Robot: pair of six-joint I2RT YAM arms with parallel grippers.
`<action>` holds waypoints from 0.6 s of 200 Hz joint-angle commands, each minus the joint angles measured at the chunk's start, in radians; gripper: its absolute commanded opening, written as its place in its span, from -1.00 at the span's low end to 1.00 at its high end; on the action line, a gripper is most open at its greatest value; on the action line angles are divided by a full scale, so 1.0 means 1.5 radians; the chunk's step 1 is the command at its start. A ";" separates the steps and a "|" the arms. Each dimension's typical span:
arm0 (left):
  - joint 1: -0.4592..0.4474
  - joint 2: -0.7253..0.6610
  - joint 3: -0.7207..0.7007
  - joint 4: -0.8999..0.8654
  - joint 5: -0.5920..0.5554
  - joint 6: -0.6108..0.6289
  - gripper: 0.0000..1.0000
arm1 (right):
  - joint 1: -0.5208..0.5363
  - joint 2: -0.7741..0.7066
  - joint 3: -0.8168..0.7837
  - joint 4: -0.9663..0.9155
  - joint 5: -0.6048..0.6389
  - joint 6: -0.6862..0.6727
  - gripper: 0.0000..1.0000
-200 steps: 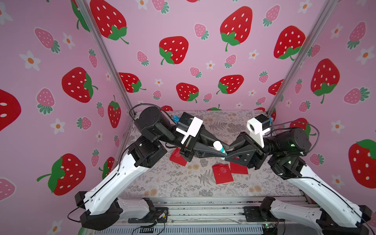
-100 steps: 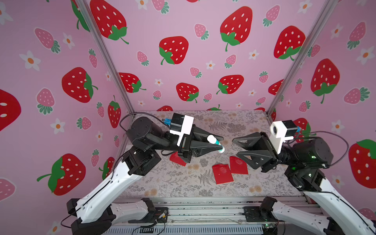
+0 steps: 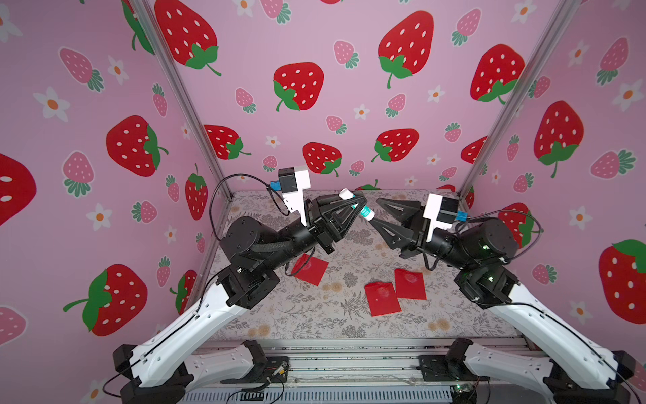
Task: Seal the envelope with a glue stick
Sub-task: Unscrew the glue stick.
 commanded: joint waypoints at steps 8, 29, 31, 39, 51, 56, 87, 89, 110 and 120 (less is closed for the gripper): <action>-0.001 -0.009 0.004 0.031 -0.029 -0.016 -1.00 | -0.001 0.006 0.040 0.028 -0.007 -0.047 -0.07; -0.001 -0.009 0.005 0.030 -0.033 -0.015 -1.00 | -0.001 0.015 0.042 0.046 -0.027 -0.041 -0.07; -0.001 -0.009 0.005 0.030 -0.032 -0.015 -1.00 | -0.001 0.016 0.042 0.047 -0.030 -0.041 -0.07; -0.001 -0.009 0.004 0.030 -0.034 -0.014 -1.00 | -0.001 0.018 0.042 0.056 -0.041 -0.037 -0.07; -0.001 -0.009 0.004 0.029 -0.036 -0.013 -1.00 | -0.001 0.021 0.045 0.063 -0.058 -0.033 -0.07; -0.001 -0.008 0.004 0.029 -0.036 -0.013 -1.00 | -0.001 0.023 0.046 0.064 -0.063 -0.033 -0.07; 0.000 -0.003 0.006 0.029 -0.034 -0.015 -1.00 | -0.001 0.035 0.061 0.062 -0.070 -0.019 -0.12; -0.001 -0.003 0.006 0.030 -0.035 -0.015 -1.00 | -0.001 0.036 0.060 0.062 -0.070 -0.019 -0.12; 0.000 -0.001 0.005 0.032 -0.036 -0.016 -1.00 | 0.000 0.038 0.063 0.064 -0.074 -0.017 -0.15; 0.000 0.000 0.006 0.031 -0.036 -0.016 -1.00 | 0.000 0.039 0.063 0.064 -0.074 -0.017 -0.19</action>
